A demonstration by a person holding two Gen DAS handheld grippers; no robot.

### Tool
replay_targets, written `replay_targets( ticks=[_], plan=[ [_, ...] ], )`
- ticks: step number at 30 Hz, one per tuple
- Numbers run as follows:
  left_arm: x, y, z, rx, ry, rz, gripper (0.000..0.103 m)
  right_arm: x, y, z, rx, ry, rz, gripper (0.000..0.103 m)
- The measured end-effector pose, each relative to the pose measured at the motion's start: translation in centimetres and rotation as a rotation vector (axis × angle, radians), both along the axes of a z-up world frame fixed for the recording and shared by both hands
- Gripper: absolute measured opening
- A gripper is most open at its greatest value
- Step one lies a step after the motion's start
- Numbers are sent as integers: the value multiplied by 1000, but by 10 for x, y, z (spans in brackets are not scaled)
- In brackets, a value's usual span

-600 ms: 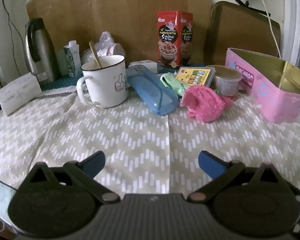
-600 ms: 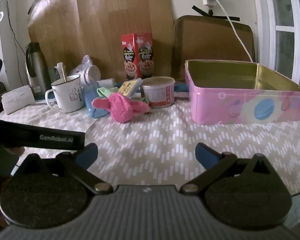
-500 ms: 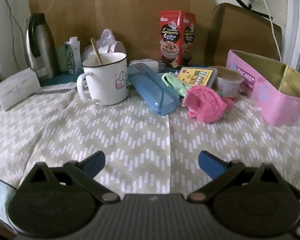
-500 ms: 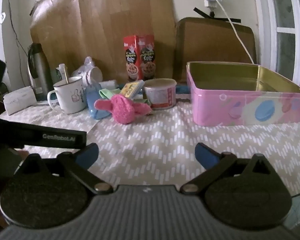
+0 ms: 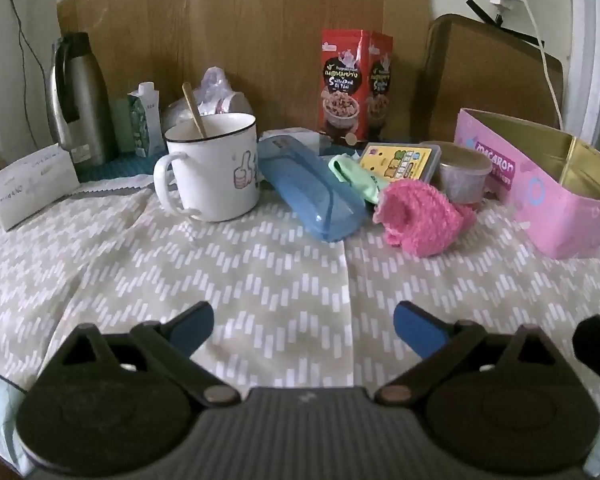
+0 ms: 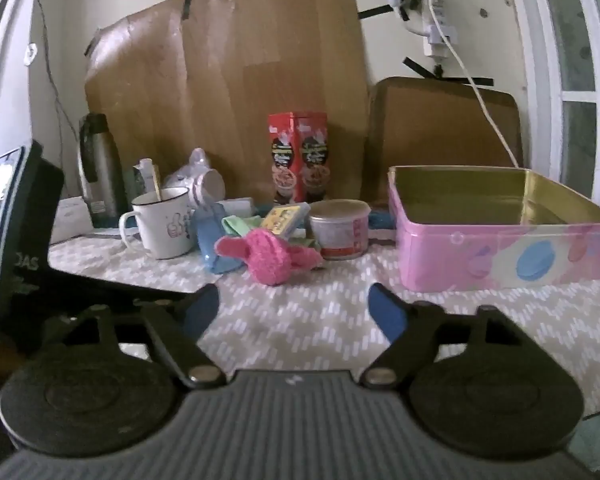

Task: Organize soft objects
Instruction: 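Move the left tool toward the pink fuzzy sock, then grasp the pink fuzzy sock with the left tool and lift it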

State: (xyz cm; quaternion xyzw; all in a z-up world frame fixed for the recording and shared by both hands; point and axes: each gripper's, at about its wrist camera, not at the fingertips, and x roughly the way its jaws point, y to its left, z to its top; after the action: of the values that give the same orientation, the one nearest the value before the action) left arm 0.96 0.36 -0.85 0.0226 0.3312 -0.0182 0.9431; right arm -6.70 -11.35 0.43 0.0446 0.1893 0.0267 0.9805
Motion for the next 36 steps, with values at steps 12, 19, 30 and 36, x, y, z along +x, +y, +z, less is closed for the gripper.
replay_targets(
  ticks=[12, 19, 30, 36],
  plan=[
    [9, 14, -9, -39, -25, -70, 78, 27, 5, -16, -19, 41, 103, 37],
    [39, 28, -3, -90, 4, -122, 59, 81, -3, -25, -49, 89, 112, 35],
    [78, -1, 19, -249, 1, -370, 60, 136, -7, -33, -110, 184, 219, 80],
    [104, -24, 3, -253, 66, -406, 37, 145, 4, -37, -62, 246, 317, 39]
  ],
)
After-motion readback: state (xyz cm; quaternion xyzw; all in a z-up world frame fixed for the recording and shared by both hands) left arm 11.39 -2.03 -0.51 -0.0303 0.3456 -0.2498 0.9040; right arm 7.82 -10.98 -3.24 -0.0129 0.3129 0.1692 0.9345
